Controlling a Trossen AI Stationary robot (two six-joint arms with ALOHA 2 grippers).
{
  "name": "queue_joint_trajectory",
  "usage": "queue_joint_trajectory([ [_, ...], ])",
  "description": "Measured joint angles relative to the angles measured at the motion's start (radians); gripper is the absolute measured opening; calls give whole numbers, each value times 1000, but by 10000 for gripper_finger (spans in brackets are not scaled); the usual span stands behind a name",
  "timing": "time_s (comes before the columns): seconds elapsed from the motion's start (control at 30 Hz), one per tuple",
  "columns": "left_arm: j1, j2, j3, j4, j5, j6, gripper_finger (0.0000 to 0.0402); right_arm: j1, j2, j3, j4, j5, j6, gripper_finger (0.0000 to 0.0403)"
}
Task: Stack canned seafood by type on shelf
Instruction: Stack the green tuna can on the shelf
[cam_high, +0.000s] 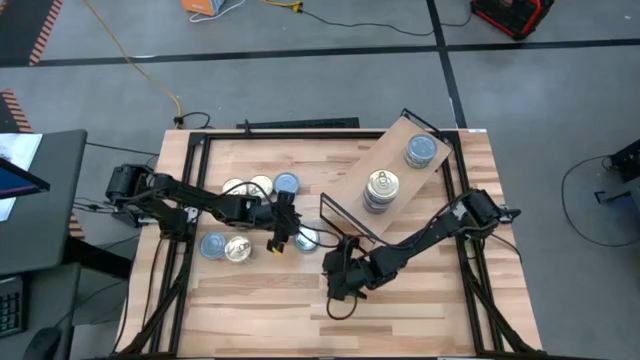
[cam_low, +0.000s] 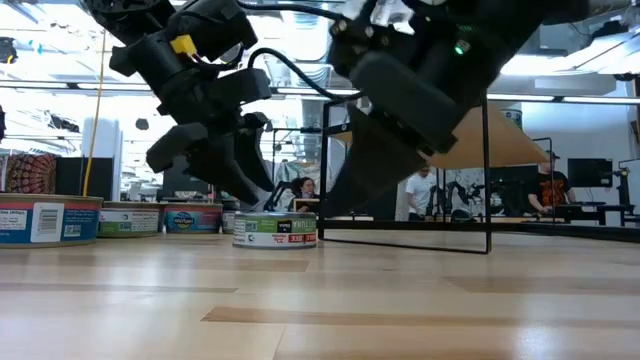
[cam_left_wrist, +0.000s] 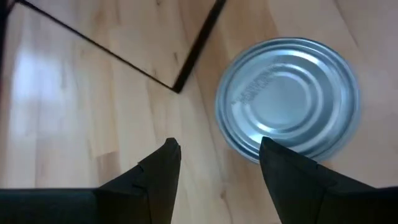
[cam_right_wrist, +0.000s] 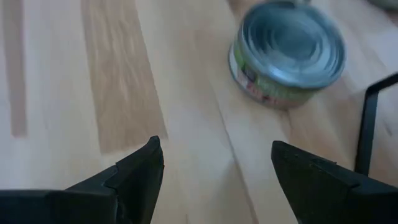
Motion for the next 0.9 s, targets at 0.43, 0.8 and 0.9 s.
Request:
queue_joint_trajectory([
  [0.43, 0, 0, 0, -29, 337, -20, 208, 6, 13, 0, 47, -46, -69, 324],
  [0.8, -61, 2, 0, 117, 178, -68, 208, 75, 11, 0, 47, -23, -37, 324],
  [0.9, -76, 19, 1, 166, 22, -27, 208, 87, 11, 0, 49, -19, -35, 324],
])
